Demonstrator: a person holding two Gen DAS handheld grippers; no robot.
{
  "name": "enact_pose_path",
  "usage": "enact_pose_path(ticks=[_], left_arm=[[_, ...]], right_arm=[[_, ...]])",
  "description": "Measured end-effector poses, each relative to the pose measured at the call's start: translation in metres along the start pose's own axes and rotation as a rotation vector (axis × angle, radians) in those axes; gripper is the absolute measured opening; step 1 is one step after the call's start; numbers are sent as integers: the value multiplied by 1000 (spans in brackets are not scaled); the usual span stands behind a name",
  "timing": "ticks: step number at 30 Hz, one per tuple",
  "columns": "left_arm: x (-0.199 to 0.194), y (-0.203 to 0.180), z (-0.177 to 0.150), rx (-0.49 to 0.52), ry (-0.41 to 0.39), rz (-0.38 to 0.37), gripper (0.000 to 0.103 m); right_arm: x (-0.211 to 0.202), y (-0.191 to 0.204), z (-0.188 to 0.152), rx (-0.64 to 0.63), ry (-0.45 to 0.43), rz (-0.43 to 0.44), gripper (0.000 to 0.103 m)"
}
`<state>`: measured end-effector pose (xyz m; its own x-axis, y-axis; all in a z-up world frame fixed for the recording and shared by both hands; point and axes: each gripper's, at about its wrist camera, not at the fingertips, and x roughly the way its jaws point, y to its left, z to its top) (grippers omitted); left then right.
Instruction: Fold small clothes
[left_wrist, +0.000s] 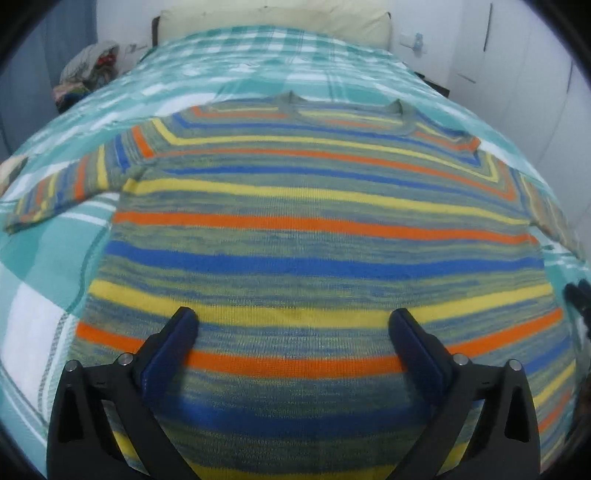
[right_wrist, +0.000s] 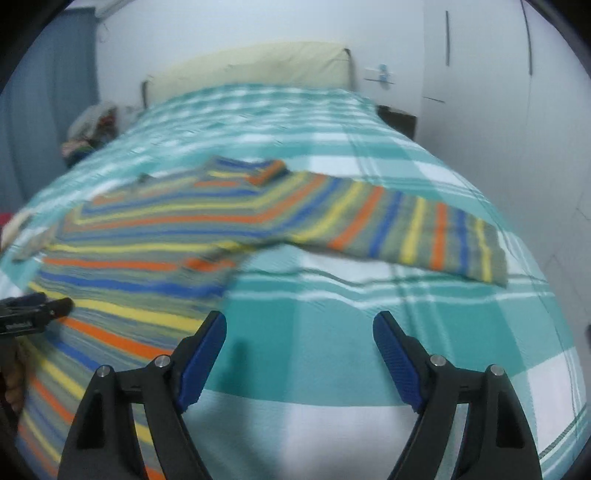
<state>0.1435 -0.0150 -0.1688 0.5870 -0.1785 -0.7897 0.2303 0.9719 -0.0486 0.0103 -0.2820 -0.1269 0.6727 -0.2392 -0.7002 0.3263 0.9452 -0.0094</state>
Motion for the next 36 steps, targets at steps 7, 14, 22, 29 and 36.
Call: enact_pose_path(ticks=[7,14,22,29,36], left_arm=[[-3,0,-2,3,-1,8,103],[1,-1,-1,5,-1,9,103],[0,-2,-2,0,-2,3,103],[0,-1,-2,-1,-1,3,103],[1,-2,-2,0,-1,3,103]], right_arm=[[18,-18,-13,60,58,44,94],[25,-15,-13,42,73,39,98],[26,-12,-13,33,81,38,100],[26,-12,-13,33,81,43,101],[27,-13,-13,33,81,44,101]])
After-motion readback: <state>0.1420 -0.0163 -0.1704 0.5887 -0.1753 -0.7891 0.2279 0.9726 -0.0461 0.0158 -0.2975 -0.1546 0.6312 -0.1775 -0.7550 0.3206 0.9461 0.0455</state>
